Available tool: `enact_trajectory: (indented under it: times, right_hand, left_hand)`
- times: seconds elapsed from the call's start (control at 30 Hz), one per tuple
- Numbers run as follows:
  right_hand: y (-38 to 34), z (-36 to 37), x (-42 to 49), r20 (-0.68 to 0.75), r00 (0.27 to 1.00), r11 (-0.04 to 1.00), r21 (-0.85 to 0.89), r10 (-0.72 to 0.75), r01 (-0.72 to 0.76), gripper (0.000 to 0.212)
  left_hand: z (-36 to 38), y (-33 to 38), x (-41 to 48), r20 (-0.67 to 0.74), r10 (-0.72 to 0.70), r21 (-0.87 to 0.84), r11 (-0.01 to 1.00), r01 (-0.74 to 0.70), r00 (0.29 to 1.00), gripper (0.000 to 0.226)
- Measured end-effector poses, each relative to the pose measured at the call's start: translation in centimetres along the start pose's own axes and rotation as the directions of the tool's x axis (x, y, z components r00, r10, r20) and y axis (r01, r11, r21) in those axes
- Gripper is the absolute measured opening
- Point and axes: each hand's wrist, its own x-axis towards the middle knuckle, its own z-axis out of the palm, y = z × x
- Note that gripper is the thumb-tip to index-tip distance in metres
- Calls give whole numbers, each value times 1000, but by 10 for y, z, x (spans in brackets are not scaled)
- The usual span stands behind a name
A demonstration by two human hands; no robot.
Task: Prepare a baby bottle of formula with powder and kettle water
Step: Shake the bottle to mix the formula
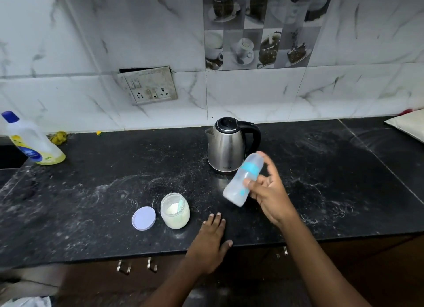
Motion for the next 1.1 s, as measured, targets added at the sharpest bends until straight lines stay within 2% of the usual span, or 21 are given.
enact_trajectory:
  times: [0.07, 0.17, 0.2, 0.3, 0.33, 0.4, 0.43, 0.47, 0.53, 0.57, 0.6, 0.67, 0.7, 0.73, 0.8, 0.87, 0.97, 1.0, 1.03, 1.1]
  right_hand:
    - [-3, -2, 2, -64, 997, 999, 25, -40, 42, 82]
    - [-10, 0, -3, 104, 995, 993, -116, 10, 2, 87]
    - [-11, 1, -4, 92, 996, 995, -99, -1, 11, 87]
    - [-13, -6, 1, -88, 994, 997, 38, -68, 72, 84]
    - [-13, -5, 2, -66, 996, 998, 16, -59, 60, 85]
    - [-13, 0, -2, 98, 995, 994, -112, 14, -3, 89]
    - [-12, 2, -4, 124, 992, 992, -125, 31, -15, 90]
    - [-12, 3, -3, 91, 996, 996, -90, 20, -12, 90]
    - [-13, -1, 0, -73, 997, 998, 56, -31, 35, 86]
    - [-11, -3, 2, -111, 993, 997, 61, -50, 57, 84]
    - [-12, -3, 2, -90, 995, 999, 21, -47, 49, 83]
    - [-12, -1, -3, 83, 996, 991, -133, 18, -7, 87]
    - [-13, 0, -4, 116, 993, 989, -145, 33, -16, 88]
    - [-15, 0, -4, 92, 996, 994, -109, 13, -3, 89]
    - [-20, -2, 0, -83, 995, 995, 81, -46, 53, 85]
    - [-20, -3, 5, -164, 984, 990, 104, -73, 91, 81]
    - [-21, 1, 0, 86, 996, 990, -141, 29, -16, 86]
    - [-21, 1, -1, 111, 993, 989, -150, 27, -10, 87]
    - [-22, 0, 0, 70, 997, 995, -102, -8, 15, 86]
    - [-24, -1, 2, -111, 991, 993, 81, -76, 86, 82]
  left_hand:
    - [5, 1, -1, 62, -11, 61, 998, 7, 998, 77]
    - [10, -1, -1, 75, -7, 133, 991, -3, 997, 80]
    - [9, -1, 0, 65, -4, 146, 989, -6, 998, 80]
    - [9, -3, 3, 27, -7, 155, 988, 3, 1000, 80]
    - [10, -4, 3, 10, -17, 155, 988, 15, 1000, 81]
    - [13, -4, 3, -16, -27, 164, 986, 29, 999, 83]
    - [15, -6, 3, -25, -25, 173, 984, 29, 999, 84]
    - [16, -7, 3, -29, -24, 178, 984, 28, 999, 84]
    - [22, -11, 3, -45, -18, 179, 984, 26, 999, 84]
    - [26, -13, 3, -70, -15, 177, 984, 27, 997, 83]
    - [28, -15, 3, -87, -11, 183, 983, 27, 996, 82]
    - [34, -16, 1, -20, -38, 211, 977, 41, 999, 81]
    - [35, -15, 1, -8, -48, 231, 972, 49, 999, 81]
    - [36, -14, 2, -15, -63, 246, 967, 65, 998, 81]
    - [37, -13, 4, -33, -75, 266, 960, 81, 997, 81]
    - [39, -14, 3, -49, -83, 290, 953, 93, 995, 80]
    - [41, -14, 2, -54, -89, 289, 952, 100, 995, 80]
    - [43, -15, 2, -64, -83, 291, 952, 99, 994, 81]
    - [44, -16, 3, -71, -83, 288, 952, 100, 994, 81]
    - [47, -20, 6, -80, -79, 289, 952, 99, 994, 81]
